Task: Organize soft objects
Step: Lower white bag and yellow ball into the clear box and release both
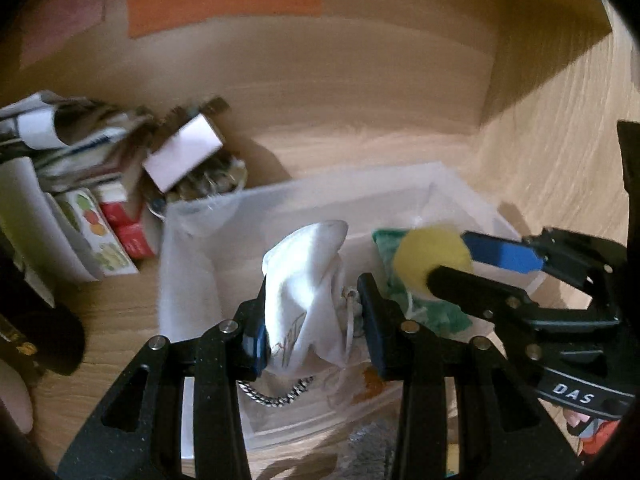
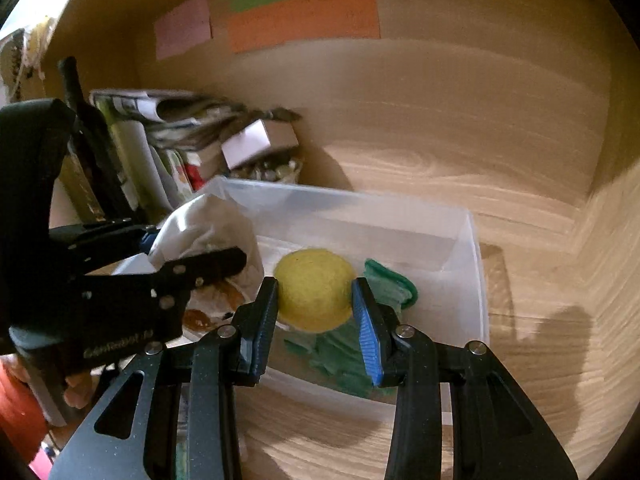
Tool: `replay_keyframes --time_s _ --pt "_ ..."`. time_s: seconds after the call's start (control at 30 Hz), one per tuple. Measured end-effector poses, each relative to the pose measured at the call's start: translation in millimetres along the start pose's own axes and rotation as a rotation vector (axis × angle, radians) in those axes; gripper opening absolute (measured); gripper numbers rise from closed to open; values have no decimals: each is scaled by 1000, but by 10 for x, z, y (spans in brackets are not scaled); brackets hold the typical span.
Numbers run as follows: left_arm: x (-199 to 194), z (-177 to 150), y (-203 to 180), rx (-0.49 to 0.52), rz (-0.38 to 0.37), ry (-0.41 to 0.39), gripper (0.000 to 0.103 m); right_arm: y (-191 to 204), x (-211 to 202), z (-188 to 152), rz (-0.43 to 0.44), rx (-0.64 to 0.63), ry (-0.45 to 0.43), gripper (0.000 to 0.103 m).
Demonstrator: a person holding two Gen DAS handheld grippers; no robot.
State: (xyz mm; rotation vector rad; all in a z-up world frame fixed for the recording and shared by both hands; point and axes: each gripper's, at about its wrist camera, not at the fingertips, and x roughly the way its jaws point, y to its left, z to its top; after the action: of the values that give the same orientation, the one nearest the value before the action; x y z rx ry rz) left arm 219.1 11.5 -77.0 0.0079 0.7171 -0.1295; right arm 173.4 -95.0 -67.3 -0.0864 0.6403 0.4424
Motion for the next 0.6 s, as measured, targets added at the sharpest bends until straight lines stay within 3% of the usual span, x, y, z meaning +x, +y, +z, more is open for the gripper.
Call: replay_keyframes --time_s 0.3,0.6 --pt "52 -54 -43 15 11 47 48 -35 109 -46 -55 -10 39 36" --pt "-268 21 28 -5 26 -42 71 -99 -127 -3 -58 18 -38 58"
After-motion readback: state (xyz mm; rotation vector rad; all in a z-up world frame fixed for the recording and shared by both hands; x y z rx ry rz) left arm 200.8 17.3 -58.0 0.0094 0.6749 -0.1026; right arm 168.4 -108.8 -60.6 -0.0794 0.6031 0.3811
